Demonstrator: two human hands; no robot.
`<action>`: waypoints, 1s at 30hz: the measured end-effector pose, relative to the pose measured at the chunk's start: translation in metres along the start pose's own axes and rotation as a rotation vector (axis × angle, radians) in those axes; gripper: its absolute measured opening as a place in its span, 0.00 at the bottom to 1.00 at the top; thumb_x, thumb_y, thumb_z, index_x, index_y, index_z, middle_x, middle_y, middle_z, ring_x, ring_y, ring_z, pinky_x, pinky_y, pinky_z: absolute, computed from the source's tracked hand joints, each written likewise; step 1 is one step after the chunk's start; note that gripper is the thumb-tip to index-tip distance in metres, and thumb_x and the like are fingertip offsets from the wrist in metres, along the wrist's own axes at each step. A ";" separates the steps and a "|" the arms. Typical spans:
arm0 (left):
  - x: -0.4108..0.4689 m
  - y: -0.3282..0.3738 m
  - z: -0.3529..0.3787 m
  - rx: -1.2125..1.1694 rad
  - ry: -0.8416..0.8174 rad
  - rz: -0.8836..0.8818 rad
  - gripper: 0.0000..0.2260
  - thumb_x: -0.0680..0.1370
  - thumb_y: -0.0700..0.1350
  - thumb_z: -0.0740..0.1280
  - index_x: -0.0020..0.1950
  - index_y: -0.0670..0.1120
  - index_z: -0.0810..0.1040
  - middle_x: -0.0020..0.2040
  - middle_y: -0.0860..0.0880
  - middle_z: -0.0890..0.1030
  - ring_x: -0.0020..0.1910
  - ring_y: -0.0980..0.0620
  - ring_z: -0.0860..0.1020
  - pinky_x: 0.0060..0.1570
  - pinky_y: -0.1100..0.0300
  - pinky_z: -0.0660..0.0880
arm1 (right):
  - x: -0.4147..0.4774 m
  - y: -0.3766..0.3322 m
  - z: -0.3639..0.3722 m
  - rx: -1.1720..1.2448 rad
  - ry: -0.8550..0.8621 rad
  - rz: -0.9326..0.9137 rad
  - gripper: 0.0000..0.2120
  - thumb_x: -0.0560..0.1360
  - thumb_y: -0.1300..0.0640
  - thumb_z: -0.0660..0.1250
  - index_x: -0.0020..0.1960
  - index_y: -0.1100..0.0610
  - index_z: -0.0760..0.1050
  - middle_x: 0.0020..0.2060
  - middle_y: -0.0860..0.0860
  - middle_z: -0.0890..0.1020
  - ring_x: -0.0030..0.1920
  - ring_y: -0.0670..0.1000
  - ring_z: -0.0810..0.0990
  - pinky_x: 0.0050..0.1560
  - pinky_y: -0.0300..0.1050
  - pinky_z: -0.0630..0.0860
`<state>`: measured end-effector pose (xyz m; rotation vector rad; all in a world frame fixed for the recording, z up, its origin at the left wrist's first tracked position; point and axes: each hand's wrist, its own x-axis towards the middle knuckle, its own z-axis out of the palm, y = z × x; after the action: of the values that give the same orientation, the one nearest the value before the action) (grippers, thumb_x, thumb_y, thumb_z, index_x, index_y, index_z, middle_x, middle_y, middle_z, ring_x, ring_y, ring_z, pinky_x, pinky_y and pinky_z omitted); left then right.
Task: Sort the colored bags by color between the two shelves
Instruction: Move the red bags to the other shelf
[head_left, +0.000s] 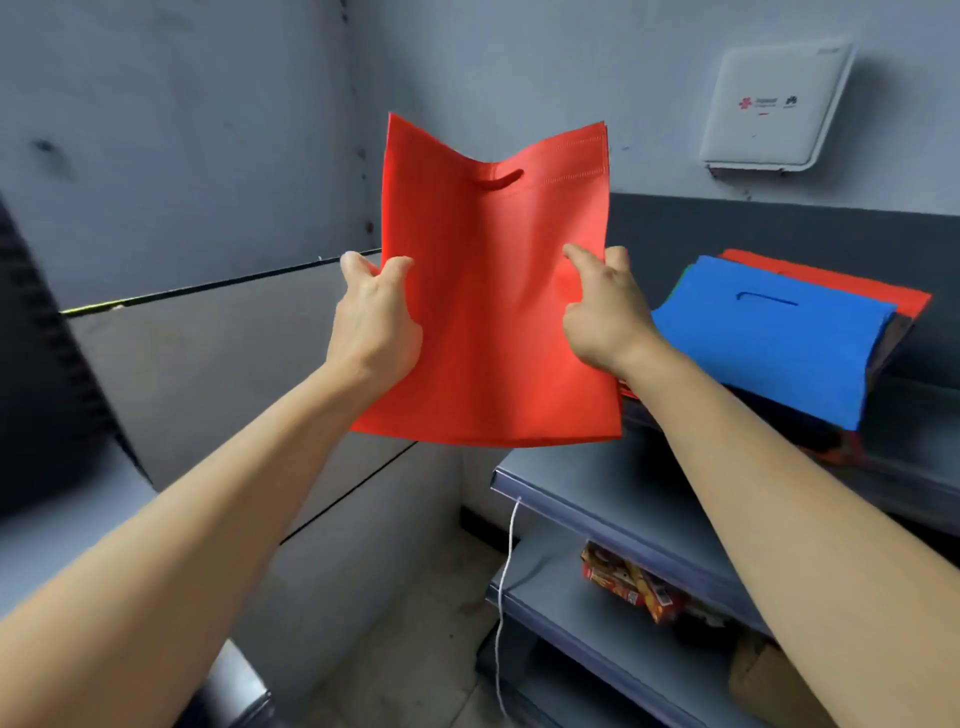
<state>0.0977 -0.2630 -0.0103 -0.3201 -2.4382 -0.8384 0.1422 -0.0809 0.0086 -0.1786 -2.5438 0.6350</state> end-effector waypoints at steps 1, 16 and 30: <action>-0.004 -0.020 -0.017 0.025 0.020 -0.022 0.25 0.74 0.30 0.53 0.68 0.46 0.68 0.62 0.40 0.62 0.47 0.38 0.74 0.49 0.54 0.69 | -0.002 -0.022 0.014 0.025 -0.021 -0.037 0.30 0.73 0.69 0.56 0.74 0.55 0.59 0.67 0.59 0.61 0.62 0.63 0.72 0.62 0.47 0.67; -0.113 -0.245 -0.266 0.395 0.299 -0.399 0.23 0.75 0.32 0.55 0.70 0.43 0.68 0.62 0.40 0.63 0.39 0.42 0.71 0.49 0.51 0.74 | -0.093 -0.330 0.169 0.260 -0.312 -0.519 0.27 0.75 0.66 0.58 0.73 0.57 0.62 0.67 0.58 0.60 0.60 0.64 0.73 0.62 0.49 0.69; -0.296 -0.278 -0.434 0.819 0.565 -0.871 0.22 0.74 0.32 0.56 0.68 0.43 0.69 0.61 0.41 0.63 0.40 0.45 0.69 0.48 0.52 0.71 | -0.252 -0.511 0.213 0.593 -0.618 -1.026 0.22 0.75 0.64 0.57 0.69 0.57 0.67 0.62 0.57 0.65 0.53 0.63 0.75 0.58 0.51 0.73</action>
<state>0.4151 -0.7652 -0.0265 1.1698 -2.0782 -0.1058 0.2497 -0.6784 -0.0252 1.6049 -2.3444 1.0256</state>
